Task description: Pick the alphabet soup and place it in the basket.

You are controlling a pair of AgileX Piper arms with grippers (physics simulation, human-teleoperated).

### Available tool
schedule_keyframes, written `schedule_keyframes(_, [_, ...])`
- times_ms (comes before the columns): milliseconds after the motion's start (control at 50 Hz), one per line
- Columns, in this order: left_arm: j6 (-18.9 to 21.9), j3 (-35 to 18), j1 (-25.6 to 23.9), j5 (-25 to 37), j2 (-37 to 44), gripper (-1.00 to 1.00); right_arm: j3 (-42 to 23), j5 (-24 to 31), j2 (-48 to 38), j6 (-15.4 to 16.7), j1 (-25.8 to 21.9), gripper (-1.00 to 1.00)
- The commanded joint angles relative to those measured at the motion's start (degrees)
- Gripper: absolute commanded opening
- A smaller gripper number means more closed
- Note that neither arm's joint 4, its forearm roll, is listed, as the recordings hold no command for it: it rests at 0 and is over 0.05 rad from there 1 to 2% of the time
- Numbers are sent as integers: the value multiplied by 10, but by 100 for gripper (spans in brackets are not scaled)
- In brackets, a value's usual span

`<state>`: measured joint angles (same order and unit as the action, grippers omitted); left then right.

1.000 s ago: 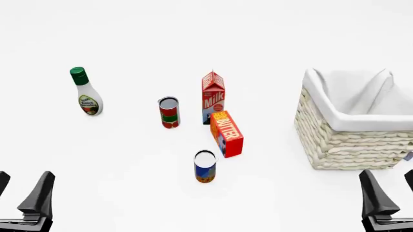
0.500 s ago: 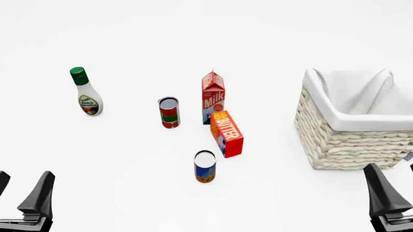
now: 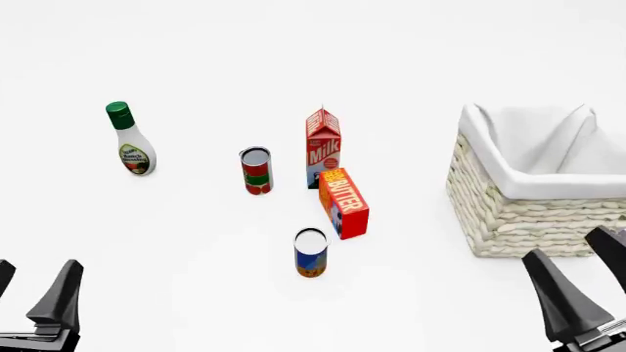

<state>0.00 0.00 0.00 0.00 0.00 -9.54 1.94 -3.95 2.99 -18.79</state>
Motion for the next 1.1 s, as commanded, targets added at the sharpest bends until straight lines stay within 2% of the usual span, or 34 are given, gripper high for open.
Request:
schedule_keyframes(20, [0,0,0,0,0,100,-3,-28,-31,4,-52,100])
schedule_keyframes(300, [0,0,0,0,0,100,0,-88,-90,2,-82,100])
schedule_keyframes(560, [0,0,0,0,0,100,-5,-174,-179,1,-114,100])
schedule_keyframes(1100, [0,0,0,0,0,100,-19,-313,-343,1,-176,100])
